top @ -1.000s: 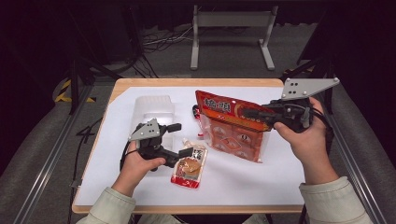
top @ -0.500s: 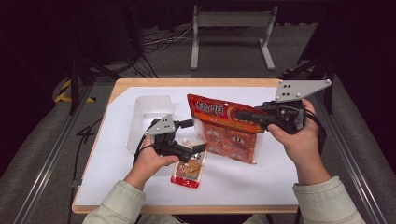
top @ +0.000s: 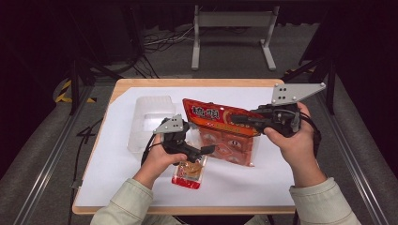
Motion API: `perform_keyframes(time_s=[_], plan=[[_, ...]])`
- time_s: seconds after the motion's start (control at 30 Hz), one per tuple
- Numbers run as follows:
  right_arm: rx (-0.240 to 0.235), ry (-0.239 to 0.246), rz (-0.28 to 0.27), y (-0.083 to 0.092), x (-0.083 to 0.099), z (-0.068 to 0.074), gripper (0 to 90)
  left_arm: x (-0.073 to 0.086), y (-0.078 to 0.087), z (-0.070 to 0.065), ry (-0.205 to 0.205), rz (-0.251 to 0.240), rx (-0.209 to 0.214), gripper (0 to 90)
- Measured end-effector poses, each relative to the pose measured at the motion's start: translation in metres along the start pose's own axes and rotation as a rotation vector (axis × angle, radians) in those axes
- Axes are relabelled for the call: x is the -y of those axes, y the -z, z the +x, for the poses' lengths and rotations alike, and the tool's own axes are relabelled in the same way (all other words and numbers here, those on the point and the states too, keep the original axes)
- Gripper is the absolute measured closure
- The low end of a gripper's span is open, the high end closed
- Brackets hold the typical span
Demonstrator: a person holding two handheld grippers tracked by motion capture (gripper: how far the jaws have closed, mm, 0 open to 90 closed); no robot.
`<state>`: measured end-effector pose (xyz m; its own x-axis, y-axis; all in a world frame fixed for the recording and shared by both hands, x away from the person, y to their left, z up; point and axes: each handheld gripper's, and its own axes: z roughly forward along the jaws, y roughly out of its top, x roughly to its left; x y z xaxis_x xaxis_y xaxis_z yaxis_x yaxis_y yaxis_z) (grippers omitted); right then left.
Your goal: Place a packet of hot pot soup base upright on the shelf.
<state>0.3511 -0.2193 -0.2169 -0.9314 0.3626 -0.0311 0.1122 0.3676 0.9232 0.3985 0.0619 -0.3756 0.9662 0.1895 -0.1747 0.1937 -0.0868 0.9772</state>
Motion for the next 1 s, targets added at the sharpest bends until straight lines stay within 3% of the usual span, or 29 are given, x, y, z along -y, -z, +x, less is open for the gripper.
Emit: perform_keyframes(time_s=[0.13,0.4,0.57,0.63,0.8,0.9,1.0], plan=[[-0.014,-0.007,-0.022,0.000,0.001,0.000,90.0,-0.002,-0.004,-0.002,-0.014,-0.015,0.017,5.0],[-0.020,-0.017,-0.028,-0.004,0.001,-0.002,90.0,-0.003,-0.010,-0.004,-0.005,-0.053,0.040,10.1],[-0.027,-0.037,-0.051,-0.003,0.004,-0.004,90.0,-0.006,-0.009,-0.006,-0.005,-0.081,0.074,22.2],[-0.033,-0.044,-0.062,-0.003,0.005,-0.005,90.0,-0.006,-0.010,-0.007,0.008,-0.090,0.065,29.2],[-0.023,-0.039,-0.045,-0.009,0.006,-0.003,90.0,-0.009,-0.018,-0.014,-0.060,0.011,0.064,44.6],[-0.025,-0.047,-0.059,-0.006,0.006,-0.004,90.0,-0.011,-0.018,-0.015,-0.071,0.013,0.094,57.3],[-0.026,-0.054,-0.077,-0.002,0.008,-0.006,90.0,-0.015,-0.017,-0.017,-0.099,0.029,0.099,60.9]])
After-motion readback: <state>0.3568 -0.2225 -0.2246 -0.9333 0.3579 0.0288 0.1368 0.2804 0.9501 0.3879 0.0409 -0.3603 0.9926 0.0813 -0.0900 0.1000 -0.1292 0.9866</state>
